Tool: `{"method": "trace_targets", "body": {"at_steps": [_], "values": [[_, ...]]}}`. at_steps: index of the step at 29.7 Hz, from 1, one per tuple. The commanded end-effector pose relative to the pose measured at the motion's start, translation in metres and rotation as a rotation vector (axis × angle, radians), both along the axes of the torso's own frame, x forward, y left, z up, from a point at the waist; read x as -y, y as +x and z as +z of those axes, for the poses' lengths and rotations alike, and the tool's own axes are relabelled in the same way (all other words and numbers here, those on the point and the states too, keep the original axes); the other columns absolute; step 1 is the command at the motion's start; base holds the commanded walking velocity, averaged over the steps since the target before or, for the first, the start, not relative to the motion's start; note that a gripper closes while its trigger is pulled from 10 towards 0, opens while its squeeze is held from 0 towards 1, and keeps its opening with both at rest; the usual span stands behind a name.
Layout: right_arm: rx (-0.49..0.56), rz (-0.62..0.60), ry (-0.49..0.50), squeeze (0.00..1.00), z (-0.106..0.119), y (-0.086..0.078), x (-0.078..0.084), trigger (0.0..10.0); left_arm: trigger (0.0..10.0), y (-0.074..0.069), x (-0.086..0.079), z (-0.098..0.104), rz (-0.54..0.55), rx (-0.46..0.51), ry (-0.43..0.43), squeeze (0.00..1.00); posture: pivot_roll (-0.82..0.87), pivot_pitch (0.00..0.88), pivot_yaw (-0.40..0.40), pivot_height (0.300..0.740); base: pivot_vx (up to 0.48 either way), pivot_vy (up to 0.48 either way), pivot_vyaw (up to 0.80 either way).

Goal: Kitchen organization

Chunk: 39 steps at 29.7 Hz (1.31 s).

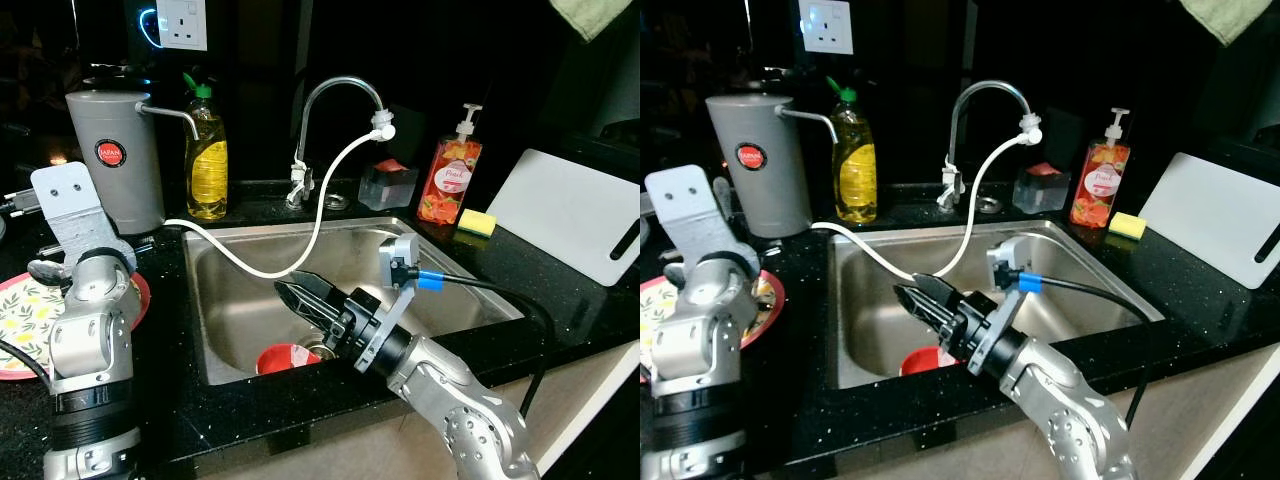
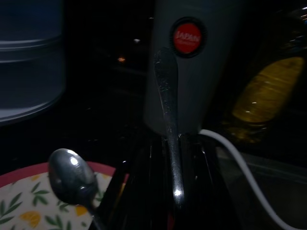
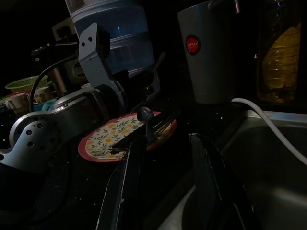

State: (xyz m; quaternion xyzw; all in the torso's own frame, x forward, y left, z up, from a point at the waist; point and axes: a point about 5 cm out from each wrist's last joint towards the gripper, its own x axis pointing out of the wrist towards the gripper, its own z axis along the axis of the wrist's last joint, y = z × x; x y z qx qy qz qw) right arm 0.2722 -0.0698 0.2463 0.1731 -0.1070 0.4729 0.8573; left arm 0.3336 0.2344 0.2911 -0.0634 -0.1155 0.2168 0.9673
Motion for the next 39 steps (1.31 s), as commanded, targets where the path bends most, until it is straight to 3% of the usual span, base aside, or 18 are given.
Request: {"method": "trace_targets", "body": {"at_steps": [1,2,4,6,7,8,10,11,14,31,32,33,34,35,36,37,38,39], "values": [[-0.005,-0.003,-0.006,0.0,-0.001,0.001,-0.001,10.0,10.0,0.003,0.016,0.0,-0.107,0.006,0.038,0.0,-0.04,0.0,-0.095,0.74,0.0,0.0,0.0],[-0.005,-0.003,-0.006,0.0,-0.001,0.001,-0.001,10.0,10.0,0.003,0.016,0.0,-0.107,0.006,0.038,0.0,-0.04,0.0,-0.095,0.74,0.0,0.0,0.0],[-0.004,-0.001,-0.005,0.0,-0.001,0.002,-0.001,10.0,10.0,0.009,0.037,-0.007,-0.252,-0.034,0.051,0.0,-0.04,0.0,-0.096,0.74,0.0,0.0,0.0],[-0.003,-0.001,-0.005,0.0,0.0,0.002,-0.001,10.0,10.0,0.015,0.051,-0.016,-0.321,-0.106,0.104,0.0,-0.04,0.0,-0.097,0.74,0.0,0.0,0.0],[-0.002,-0.001,-0.005,0.0,0.0,0.002,-0.001,10.0,10.0,0.021,0.062,-0.028,-0.392,-0.206,0.17,0.0,-0.04,0.0,-0.1,0.74,0.0,0.0,0.0],[-0.002,-0.001,-0.005,0.0,0.0,0.002,-0.001,10.0,10.0,0.021,0.062,-0.028,-0.392,-0.206,0.17,0.0,-0.04,0.0,-0.1,0.74,0.0,0.0,0.0],[0.001,-0.002,-0.007,0.0,0.0,0.003,-0.001,10.0,10.0,0.029,0.075,-0.046,-0.498,-0.35,0.229,0.0,-0.05,0.0,-0.093,0.74,0.0,0.0,0.0],[0.001,-0.002,-0.007,0.0,0.0,0.003,-0.001,10.0,10.0,0.029,0.075,-0.046,-0.498,-0.35,0.229,0.0,-0.05,0.0,-0.093,0.74,0.0,0.0,0.0],[0.009,-0.015,-0.003,0.0,0.002,0.003,0.0,10.0,10.0,0.032,0.092,-0.055,-0.711,-0.427,0.185,0.0,-0.06,0.0,-0.078,0.74,0.0,0.0,0.0],[0.007,-0.053,-0.001,0.0,0.0,0.001,0.005,10.0,10.0,0.043,0.098,-0.055,-0.785,-0.436,0.252,0.0,-0.08,0.0,-0.053,0.74,0.0,0.0,0.0],[0.007,-0.056,-0.001,0.0,0.0,0.002,0.005,10.0,10.0,0.044,0.099,-0.057,-0.79,-0.44,0.256,0.47,-0.08,0.0,-0.054,0.74,0.0,0.0,0.0],[0.007,-0.056,-0.001,0.0,0.0,0.002,0.005,10.0,10.0,0.044,0.099,-0.057,-0.79,-0.44,0.256,0.47,-0.08,0.0,-0.054,0.74,0.0,0.0,0.0],[0.006,-0.057,-0.001,0.0,0.0,0.001,0.005,10.0,10.0,0.044,0.099,-0.046,-0.779,-0.354,0.268,1.0,-0.08,0.0,-0.057,0.74,0.0,0.0,0.0],[0.006,-0.058,-0.001,0.0,0.0,0.001,0.006,10.0,10.0,0.045,0.095,-0.028,-0.728,-0.225,0.261,1.0,-0.09,0.0,-0.058,0.74,0.0,0.0,0.0],[0.006,-0.058,-0.001,0.0,0.0,0.001,0.006,10.0,10.0,0.045,0.091,-0.016,-0.686,-0.133,0.251,0.0,-0.09,0.0,-0.058,0.74,0.0,0.0,0.0],[0.006,-0.058,-0.001,0.0,0.0,0.001,0.006,10.0,10.0,0.045,0.091,-0.016,-0.686,-0.133,0.251,0.0,-0.09,0.0,-0.058,0.74,0.0,0.0,0.0],[0.002,-0.057,0.001,0.0,0.0,0.001,0.006,10.0,10.0,0.037,0.069,0.019,-0.506,0.091,0.231,0.0,-0.08,0.0,-0.065,0.74,0.0,0.0,0.0],[0.002,-0.057,0.001,0.0,0.0,0.001,0.006,10.0,10.0,0.037,0.069,0.019,-0.506,0.091,0.231,0.0,-0.08,0.0,-0.065,0.74,0.0,0.0,0.0]]}}
